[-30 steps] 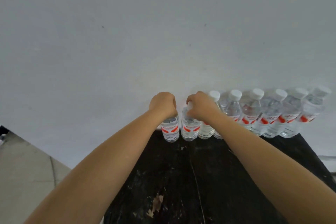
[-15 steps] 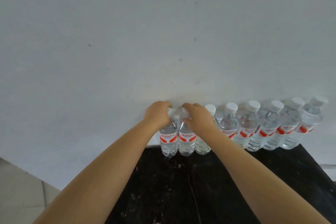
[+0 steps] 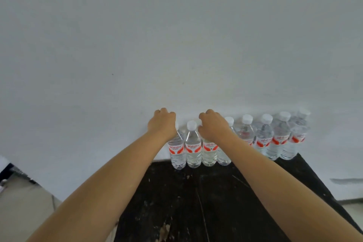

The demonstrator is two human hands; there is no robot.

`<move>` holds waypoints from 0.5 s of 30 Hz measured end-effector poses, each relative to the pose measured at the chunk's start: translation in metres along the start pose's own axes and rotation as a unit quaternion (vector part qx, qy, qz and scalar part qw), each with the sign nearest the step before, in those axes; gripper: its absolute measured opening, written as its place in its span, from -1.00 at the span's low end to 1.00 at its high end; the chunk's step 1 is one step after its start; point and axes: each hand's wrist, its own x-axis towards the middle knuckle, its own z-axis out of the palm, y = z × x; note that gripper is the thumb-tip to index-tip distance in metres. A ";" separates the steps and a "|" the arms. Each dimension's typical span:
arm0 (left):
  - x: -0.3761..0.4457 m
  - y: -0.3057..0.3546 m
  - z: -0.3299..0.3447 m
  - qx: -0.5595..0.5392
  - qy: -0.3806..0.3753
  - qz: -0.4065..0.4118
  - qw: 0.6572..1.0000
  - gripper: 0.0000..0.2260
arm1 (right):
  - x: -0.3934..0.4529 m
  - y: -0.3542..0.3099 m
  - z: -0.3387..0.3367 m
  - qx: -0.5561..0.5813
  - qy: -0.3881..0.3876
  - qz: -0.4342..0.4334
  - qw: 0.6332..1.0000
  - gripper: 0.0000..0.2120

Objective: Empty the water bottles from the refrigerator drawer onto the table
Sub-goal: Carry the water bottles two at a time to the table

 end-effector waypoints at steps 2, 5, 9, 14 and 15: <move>-0.020 0.006 -0.014 0.019 0.006 -0.002 1.000 -0.65 | -0.018 0.005 -0.018 -0.007 -0.002 -0.004 1.000 -0.67; -0.055 0.018 -0.035 0.031 0.012 -0.001 0.999 -0.66 | -0.051 0.009 -0.043 -0.015 0.005 -0.009 1.000 -0.68; -0.103 0.039 -0.057 0.034 0.012 0.025 0.999 -0.68 | -0.111 0.007 -0.074 -0.032 0.031 -0.037 0.998 -0.67; -0.176 0.070 -0.077 -0.002 0.033 0.097 0.995 -0.72 | -0.204 0.005 -0.110 -0.052 0.085 -0.023 0.995 -0.64; -0.194 0.075 -0.080 -0.006 0.041 0.117 0.992 -0.73 | -0.226 0.006 -0.115 -0.053 0.097 -0.010 0.994 -0.64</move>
